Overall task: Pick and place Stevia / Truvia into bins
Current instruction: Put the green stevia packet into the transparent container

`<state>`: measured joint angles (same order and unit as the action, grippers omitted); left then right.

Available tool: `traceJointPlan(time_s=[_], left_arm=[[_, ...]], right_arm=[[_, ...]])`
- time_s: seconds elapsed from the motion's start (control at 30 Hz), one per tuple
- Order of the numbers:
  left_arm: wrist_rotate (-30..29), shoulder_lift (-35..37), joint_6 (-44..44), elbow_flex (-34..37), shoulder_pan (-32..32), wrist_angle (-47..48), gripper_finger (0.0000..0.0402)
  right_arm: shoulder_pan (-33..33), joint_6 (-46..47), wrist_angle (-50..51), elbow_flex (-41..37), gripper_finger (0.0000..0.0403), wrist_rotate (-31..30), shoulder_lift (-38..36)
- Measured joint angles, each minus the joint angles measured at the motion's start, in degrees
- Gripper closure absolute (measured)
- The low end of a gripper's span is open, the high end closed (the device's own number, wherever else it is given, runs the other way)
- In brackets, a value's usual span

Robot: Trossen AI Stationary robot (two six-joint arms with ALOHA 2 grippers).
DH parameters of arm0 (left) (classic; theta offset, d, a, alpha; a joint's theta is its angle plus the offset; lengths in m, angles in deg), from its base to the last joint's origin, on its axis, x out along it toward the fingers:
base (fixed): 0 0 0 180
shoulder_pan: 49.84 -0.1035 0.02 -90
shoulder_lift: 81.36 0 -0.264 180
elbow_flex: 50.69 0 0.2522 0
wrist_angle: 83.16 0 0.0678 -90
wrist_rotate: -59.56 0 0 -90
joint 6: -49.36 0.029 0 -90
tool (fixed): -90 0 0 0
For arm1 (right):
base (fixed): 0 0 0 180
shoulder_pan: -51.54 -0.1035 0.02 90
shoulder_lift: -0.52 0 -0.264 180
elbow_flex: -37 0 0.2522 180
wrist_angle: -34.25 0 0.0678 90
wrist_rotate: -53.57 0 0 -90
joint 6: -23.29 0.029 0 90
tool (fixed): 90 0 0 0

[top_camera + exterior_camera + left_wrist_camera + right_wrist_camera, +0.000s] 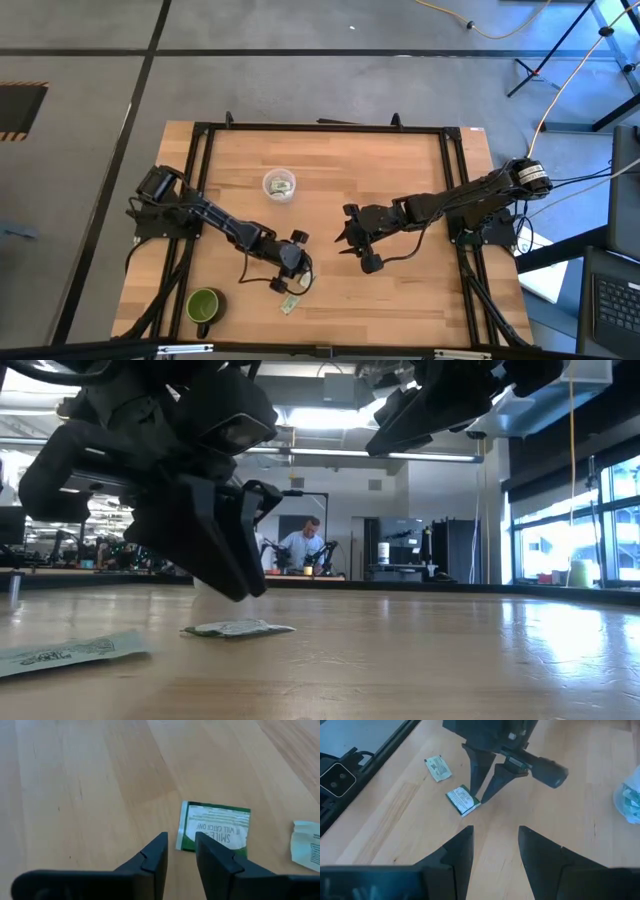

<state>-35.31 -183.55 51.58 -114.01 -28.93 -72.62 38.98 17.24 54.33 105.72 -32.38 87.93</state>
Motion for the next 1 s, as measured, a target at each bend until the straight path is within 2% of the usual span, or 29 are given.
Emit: traceJointPlan(time_s=[0.3, 0.73, 1.0], left_arm=[[-0.2, -0.3, 0.0, 0.0, 0.0, -1.7, 0.0328], [0.2, -4.6, -1.1, -0.3, -0.1, -3.9, 0.0320], [2.5, -4.8, -3.5, -0.3, -0.2, -1.6, 0.0349]], right_arm=[[0.0, 0.0, 0.0, 0.0, 0.0244, 0.0, 0.0], [0.0, 0.0, 0.9, 0.0, 0.0244, 0.0, 0.0], [0.0, 1.2, 0.9, 0.0, 0.0244, 0.0, 0.0]])
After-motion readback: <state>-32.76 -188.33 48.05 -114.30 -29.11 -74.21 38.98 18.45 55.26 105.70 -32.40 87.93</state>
